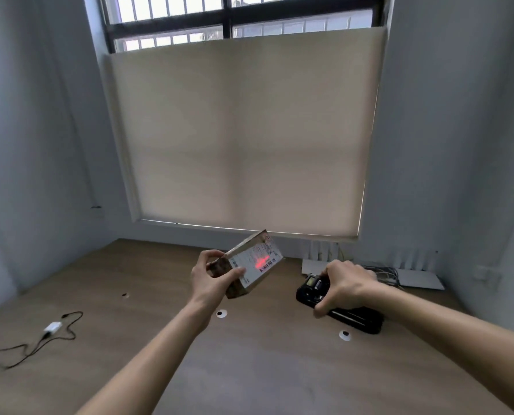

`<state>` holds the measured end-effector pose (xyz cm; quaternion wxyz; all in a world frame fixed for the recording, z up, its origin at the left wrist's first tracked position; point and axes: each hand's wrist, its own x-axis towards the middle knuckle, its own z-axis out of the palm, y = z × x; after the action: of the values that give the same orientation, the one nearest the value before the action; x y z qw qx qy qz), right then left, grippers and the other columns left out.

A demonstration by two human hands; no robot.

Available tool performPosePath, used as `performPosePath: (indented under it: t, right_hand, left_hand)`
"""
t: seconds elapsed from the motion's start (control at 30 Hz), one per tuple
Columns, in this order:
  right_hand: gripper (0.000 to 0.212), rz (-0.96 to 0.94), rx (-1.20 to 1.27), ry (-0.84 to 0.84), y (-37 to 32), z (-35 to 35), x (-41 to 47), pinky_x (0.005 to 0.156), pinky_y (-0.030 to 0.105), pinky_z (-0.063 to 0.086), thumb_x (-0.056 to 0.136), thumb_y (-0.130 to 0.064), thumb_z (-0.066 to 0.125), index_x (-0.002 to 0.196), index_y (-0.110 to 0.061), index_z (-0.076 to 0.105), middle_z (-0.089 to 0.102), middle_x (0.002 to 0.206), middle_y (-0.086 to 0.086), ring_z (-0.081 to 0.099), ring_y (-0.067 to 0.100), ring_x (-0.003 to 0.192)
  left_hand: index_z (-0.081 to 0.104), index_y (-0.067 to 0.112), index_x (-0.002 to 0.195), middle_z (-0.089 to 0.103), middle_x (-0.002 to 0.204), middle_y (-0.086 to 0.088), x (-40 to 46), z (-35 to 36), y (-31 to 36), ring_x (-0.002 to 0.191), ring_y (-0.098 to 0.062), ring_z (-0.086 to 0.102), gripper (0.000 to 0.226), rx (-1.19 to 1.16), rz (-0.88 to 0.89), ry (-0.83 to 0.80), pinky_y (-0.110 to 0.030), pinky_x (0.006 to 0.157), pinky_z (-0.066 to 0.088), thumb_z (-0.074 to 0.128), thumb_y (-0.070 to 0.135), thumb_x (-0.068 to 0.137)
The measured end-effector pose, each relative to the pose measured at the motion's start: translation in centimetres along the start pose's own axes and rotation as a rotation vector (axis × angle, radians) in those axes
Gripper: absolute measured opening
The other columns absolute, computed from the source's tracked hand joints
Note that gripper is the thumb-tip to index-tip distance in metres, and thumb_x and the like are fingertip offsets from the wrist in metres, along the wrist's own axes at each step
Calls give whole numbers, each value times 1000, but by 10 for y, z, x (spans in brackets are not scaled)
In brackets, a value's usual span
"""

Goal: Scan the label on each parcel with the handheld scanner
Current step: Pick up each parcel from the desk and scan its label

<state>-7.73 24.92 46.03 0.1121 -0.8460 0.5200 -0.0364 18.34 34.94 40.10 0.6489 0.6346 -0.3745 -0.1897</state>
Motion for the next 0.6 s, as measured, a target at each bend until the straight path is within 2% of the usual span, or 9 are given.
performPosePath:
  t: [0.13, 0.23, 0.37, 0.5, 0.6]
  right_hand:
    - [62, -14, -51, -11, -45, 10, 1, 73, 30, 48, 48, -60, 91, 97, -26, 74, 74, 90, -8, 68, 18, 91]
    - [70, -31, -38, -6, -79, 15, 1, 80, 30, 55, 46, -62, 91, 104, -27, 75, 74, 92, -8, 69, 17, 92]
    - [72, -73, -41, -13, -126, 21, -1, 78, 30, 54, 47, -63, 91, 108, -28, 74, 74, 93, -8, 69, 17, 92]
    - [70, -112, -35, -37, -175, 31, -5, 75, 29, 52, 47, -63, 89, 105, -28, 73, 73, 91, -8, 68, 17, 89]
    - [71, -153, 23, -51, -215, 42, -6, 78, 30, 57, 39, -68, 82, 98, -29, 74, 74, 86, -9, 69, 15, 85]
  left_hand:
    - [62, 45, 97, 59, 115, -7, 8, -45, -6, 101, -23, 67, 57, 11, -11, 47, -49, 87, 61, 91, 48, 47]
    - [62, 46, 98, 58, 115, -6, 10, -78, -10, 105, -24, 65, 60, 18, -11, 68, -51, 89, 59, 90, 51, 46]
    - [62, 47, 97, 57, 117, -7, 12, -126, -15, 103, -25, 66, 60, 15, -21, 103, -51, 88, 60, 90, 52, 45]
    - [61, 49, 94, 57, 117, -7, 9, -178, -19, 101, -25, 67, 58, 1, -22, 148, -52, 88, 59, 89, 53, 44]
    - [58, 52, 97, 55, 120, -6, 0, -224, -21, 103, -24, 66, 59, 9, -48, 191, -51, 89, 59, 88, 56, 46]
